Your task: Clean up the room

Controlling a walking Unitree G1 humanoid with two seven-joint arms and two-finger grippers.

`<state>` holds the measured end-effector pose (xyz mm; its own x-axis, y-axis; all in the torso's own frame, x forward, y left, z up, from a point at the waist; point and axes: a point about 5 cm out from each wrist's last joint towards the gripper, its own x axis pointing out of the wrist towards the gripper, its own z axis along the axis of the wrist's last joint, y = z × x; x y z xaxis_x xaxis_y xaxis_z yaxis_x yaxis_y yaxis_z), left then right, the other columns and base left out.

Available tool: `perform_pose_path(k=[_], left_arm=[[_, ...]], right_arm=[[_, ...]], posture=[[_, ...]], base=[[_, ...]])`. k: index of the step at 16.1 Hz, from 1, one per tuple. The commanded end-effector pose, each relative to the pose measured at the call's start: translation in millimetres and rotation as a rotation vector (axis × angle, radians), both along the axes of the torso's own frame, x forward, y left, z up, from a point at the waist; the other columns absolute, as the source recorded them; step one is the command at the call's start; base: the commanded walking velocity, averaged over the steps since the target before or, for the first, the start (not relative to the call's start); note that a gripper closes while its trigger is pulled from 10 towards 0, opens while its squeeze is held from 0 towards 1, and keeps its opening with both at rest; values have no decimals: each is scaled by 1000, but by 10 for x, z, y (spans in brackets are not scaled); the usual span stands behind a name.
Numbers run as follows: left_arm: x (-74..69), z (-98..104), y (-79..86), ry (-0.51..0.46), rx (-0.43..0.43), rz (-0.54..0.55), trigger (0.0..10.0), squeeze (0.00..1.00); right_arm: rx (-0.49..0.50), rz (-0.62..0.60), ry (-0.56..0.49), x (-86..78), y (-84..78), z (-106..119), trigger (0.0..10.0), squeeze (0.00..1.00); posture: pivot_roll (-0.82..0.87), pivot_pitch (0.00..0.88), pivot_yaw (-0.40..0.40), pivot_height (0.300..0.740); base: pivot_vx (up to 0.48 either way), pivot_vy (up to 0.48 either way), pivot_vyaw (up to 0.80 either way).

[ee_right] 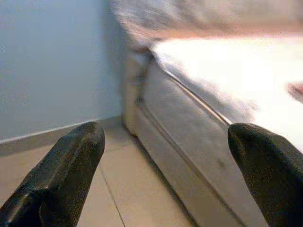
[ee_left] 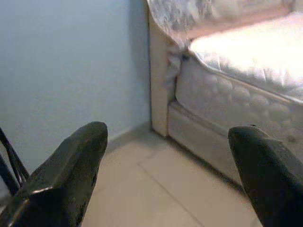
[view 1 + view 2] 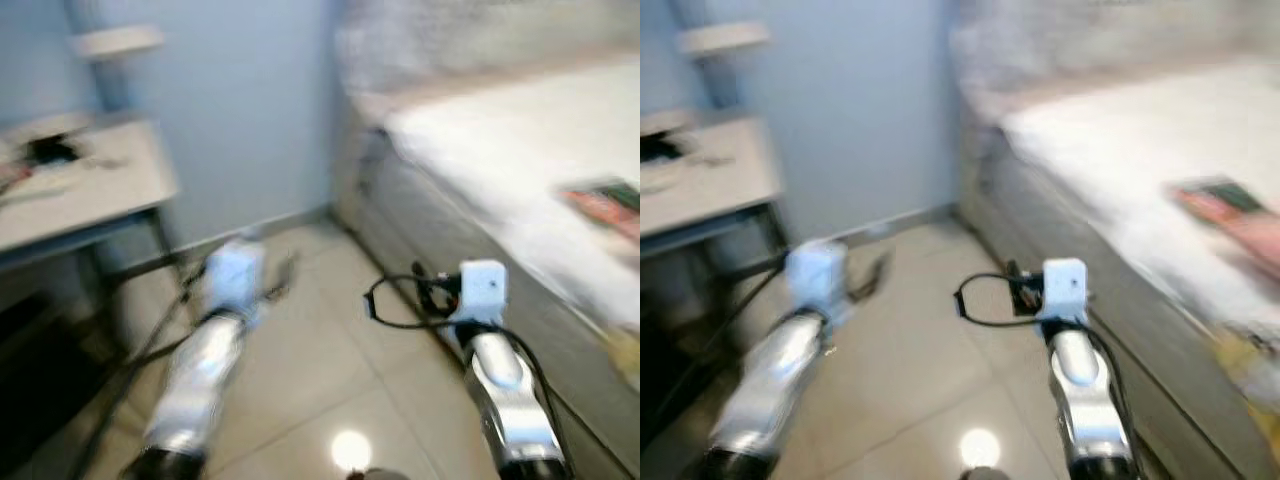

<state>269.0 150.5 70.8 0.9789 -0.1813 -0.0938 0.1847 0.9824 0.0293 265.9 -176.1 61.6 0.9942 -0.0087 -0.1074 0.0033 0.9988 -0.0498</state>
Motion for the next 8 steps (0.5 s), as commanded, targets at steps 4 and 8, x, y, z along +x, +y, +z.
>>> perform_pose_path(k=[4,8], left_arm=[[21,169,24,-75,-78,17,10000,0],[101,251,-87,-113,-123,-28,10000,0]], right_arm=[[10,-32,-18,-97,-174,-12,10000,0],[38,-16,-75,-42,-61,89,10000,0]], posture=[[-108,0,22,740],[-128,0,35,740]], base=[[0,0,-741],[261,-245,-759]])
